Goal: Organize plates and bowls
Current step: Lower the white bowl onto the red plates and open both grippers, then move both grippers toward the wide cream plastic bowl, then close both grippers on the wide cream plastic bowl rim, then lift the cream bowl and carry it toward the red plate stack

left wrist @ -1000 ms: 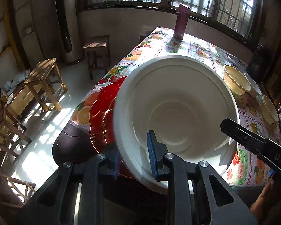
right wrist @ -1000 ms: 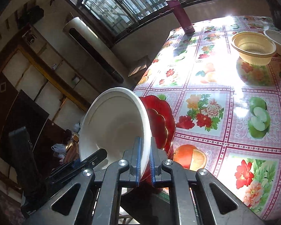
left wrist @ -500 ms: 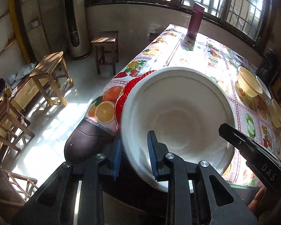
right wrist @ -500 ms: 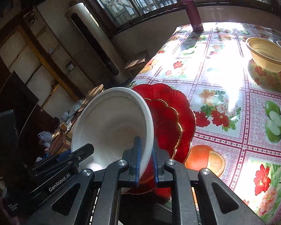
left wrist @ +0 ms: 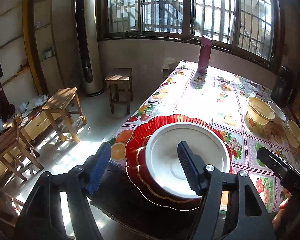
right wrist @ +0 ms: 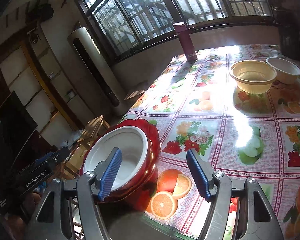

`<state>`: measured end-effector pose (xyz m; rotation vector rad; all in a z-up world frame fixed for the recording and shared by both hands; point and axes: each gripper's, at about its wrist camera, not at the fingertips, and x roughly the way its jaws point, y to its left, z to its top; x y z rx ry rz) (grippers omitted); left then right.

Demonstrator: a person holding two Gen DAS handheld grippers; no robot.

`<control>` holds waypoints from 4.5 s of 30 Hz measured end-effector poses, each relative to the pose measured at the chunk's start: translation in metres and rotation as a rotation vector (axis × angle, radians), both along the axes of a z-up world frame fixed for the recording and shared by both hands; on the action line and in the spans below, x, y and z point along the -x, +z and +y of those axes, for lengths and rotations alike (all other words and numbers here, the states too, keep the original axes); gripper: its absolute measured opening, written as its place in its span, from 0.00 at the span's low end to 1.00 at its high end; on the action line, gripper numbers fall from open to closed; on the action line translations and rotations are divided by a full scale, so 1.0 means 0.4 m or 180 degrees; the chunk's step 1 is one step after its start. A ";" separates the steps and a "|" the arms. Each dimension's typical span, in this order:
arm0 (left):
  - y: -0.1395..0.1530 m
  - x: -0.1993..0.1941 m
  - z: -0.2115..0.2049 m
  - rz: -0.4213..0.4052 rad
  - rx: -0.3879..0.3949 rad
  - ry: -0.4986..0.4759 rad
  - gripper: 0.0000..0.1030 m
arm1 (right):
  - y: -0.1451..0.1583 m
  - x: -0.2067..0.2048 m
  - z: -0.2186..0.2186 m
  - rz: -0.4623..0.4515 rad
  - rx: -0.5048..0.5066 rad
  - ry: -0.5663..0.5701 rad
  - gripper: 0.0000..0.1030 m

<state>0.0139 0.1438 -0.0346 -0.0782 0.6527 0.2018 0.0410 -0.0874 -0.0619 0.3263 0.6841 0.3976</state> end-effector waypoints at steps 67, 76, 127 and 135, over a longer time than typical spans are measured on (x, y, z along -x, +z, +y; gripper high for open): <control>-0.163 -0.868 -0.601 0.1610 0.0723 -0.1005 0.72 | -0.146 -0.594 -0.662 0.0801 -0.1457 -0.1107 0.94; -0.169 -0.859 -0.608 0.1602 0.0930 -0.1095 0.43 | -0.167 -0.604 -0.661 0.0859 -0.1556 -0.1017 0.68; -0.087 -0.258 -0.621 0.1306 0.0978 -0.1902 0.11 | -0.079 -0.007 -0.643 0.0750 -0.1135 -0.1287 0.10; -0.054 -0.180 -0.521 0.1052 0.0967 -0.1830 0.13 | -0.013 0.046 -0.560 0.0608 -0.1053 -0.1060 0.10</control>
